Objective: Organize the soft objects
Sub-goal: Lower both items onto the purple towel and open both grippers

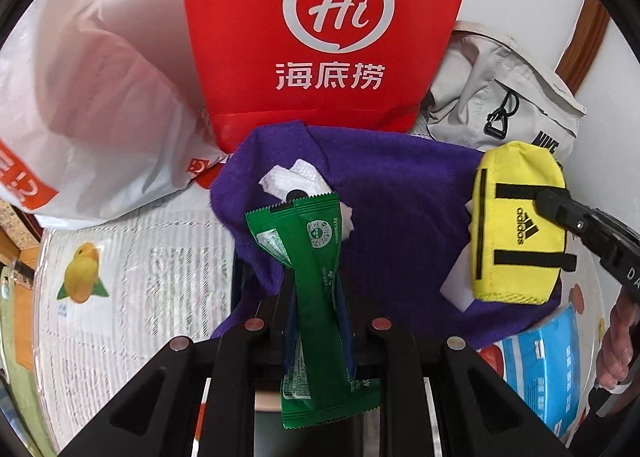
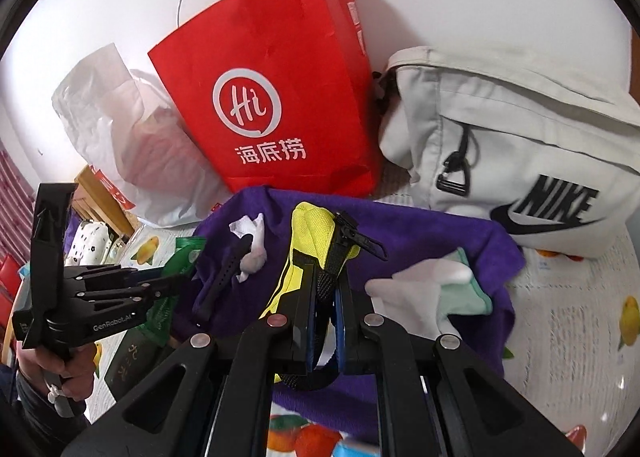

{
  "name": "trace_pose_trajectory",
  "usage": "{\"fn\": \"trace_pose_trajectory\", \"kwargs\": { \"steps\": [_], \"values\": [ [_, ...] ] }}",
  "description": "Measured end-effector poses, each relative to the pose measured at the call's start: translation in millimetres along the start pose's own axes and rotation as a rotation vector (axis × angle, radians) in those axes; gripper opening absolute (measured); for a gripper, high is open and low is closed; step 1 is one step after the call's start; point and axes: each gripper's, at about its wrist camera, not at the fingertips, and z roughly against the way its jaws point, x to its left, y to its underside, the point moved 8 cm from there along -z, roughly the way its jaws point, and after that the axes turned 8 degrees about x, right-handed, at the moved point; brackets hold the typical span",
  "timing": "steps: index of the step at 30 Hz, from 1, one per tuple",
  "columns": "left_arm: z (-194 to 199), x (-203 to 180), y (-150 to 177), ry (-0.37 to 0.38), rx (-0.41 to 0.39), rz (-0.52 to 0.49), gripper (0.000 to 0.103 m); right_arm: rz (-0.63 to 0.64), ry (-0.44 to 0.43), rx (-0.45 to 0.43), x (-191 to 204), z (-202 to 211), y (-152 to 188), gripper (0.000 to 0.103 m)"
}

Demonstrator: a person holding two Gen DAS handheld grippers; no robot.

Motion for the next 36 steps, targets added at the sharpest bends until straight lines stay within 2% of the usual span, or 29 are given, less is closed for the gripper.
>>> {"fn": "trace_pose_trajectory", "kwargs": {
  "steps": [4, 14, 17, 21, 22, 25, 28, 32, 33, 34, 35, 36],
  "values": [
    [-13, -2, -5, 0.011, 0.024, -0.002, 0.019, -0.013, -0.029, 0.040, -1, -15, 1, 0.009],
    [-34, -4, -12, 0.004, 0.068, -0.013, 0.022, -0.045, -0.031, 0.106, -12, -41, 3, 0.016],
    [-44, -6, -12, 0.003, 0.086, -0.016, 0.024, -0.042, -0.027, 0.135, -13, -46, 6, 0.027],
    [-51, -10, -14, 0.008, 0.092, -0.020, 0.024, -0.038, -0.023, 0.142, -13, -46, 8, 0.029],
    [-51, -10, -14, 0.006, 0.093, -0.019, 0.024, -0.034, -0.020, 0.153, -13, -47, 9, 0.033],
    [-53, -10, -15, 0.011, 0.098, -0.016, 0.027, -0.034, -0.010, 0.162, -14, -45, 9, 0.057],
    [-53, -8, -15, 0.010, 0.101, -0.009, 0.029, -0.018, 0.028, 0.147, -16, -42, 9, 0.058],
    [-53, -7, -15, 0.009, 0.108, -0.003, 0.031, -0.018, 0.019, 0.159, -15, -44, 10, 0.058],
    [-52, -7, -16, 0.011, 0.105, -0.002, 0.033, -0.015, 0.020, 0.159, -15, -44, 10, 0.058],
    [-50, -7, -18, 0.011, 0.093, 0.005, 0.042, -0.015, 0.024, 0.159, -15, -43, 10, 0.058],
    [-43, -2, -18, 0.012, 0.080, 0.012, 0.056, -0.019, 0.023, 0.156, -15, -41, 10, 0.059],
    [-39, 0, -20, 0.017, 0.062, 0.019, 0.062, -0.022, 0.016, 0.153, -15, -38, 10, 0.059]
  ]
}}
